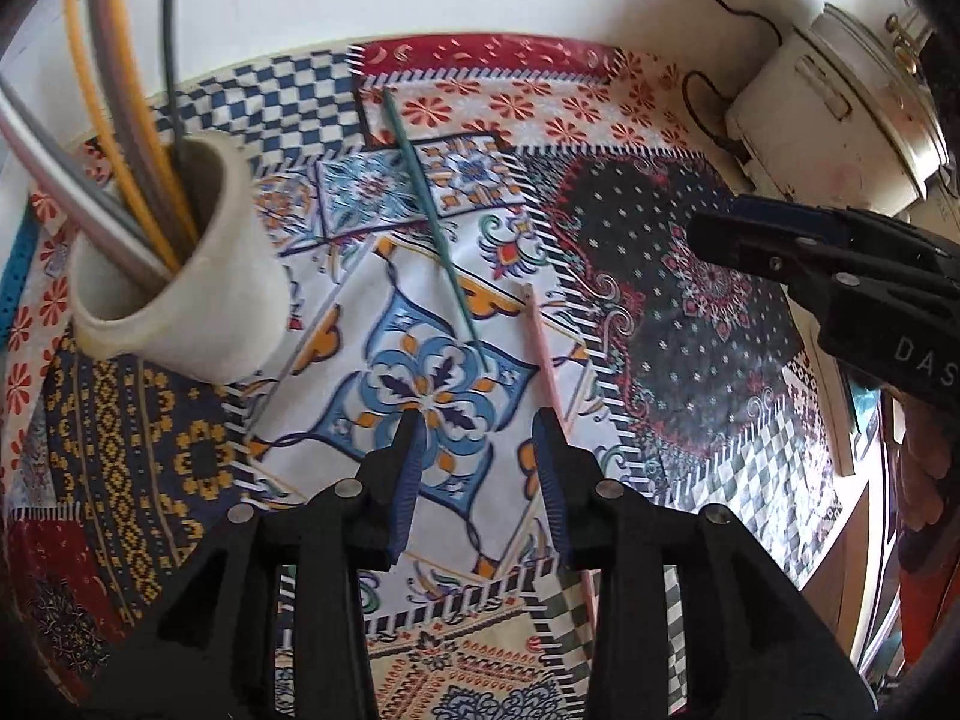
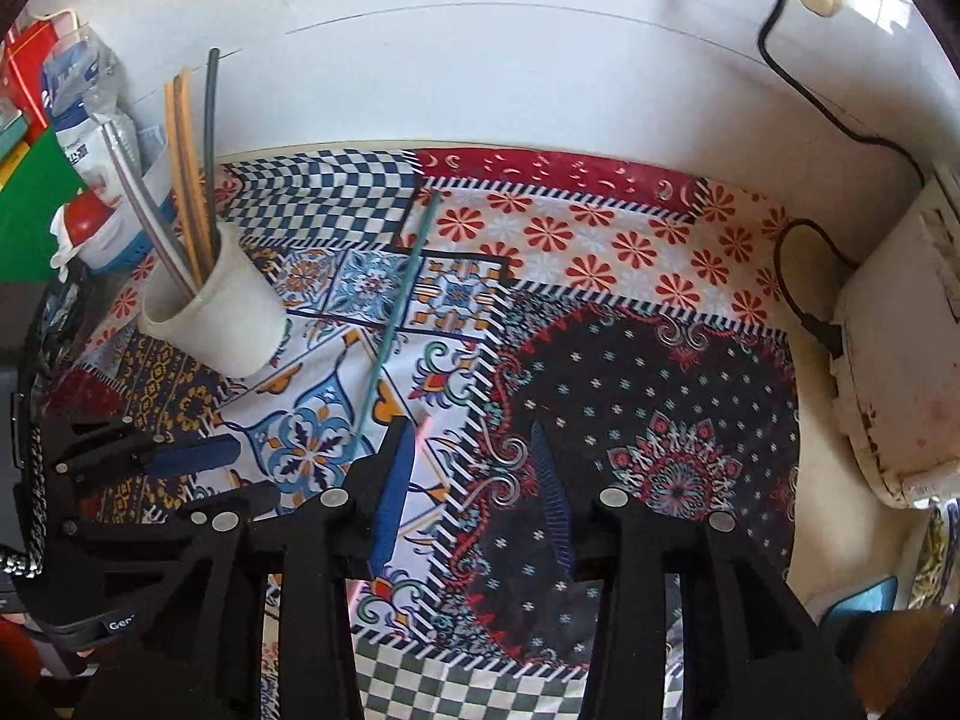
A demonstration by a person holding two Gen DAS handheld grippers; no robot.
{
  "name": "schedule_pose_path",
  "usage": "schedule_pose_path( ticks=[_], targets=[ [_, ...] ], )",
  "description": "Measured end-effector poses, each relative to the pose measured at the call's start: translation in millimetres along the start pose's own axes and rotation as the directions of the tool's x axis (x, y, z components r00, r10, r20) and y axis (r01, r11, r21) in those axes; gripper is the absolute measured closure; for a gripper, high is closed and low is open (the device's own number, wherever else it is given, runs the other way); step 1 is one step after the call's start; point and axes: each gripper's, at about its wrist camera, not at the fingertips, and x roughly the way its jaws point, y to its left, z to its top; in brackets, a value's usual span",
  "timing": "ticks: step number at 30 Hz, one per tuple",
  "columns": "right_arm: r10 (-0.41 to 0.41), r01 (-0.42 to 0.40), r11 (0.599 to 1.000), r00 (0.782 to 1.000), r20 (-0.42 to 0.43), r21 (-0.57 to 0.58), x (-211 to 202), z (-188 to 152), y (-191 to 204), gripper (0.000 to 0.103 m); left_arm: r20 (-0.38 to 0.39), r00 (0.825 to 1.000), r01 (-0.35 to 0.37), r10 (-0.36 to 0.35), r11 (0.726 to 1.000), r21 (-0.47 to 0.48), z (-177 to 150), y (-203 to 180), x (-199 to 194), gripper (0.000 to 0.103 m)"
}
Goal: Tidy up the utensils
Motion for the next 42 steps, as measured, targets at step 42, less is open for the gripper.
schedule_pose_path(
  ticks=[42],
  targets=[
    [0.077, -0.079, 0.995, 0.996, -0.041, -0.057, 49.0, 30.8, 18.4, 0.065, 0.154, 0.972, -0.164, 0.178, 0.982, -0.095, -16.4, 27.8, -54.8, 0.1]
  ],
)
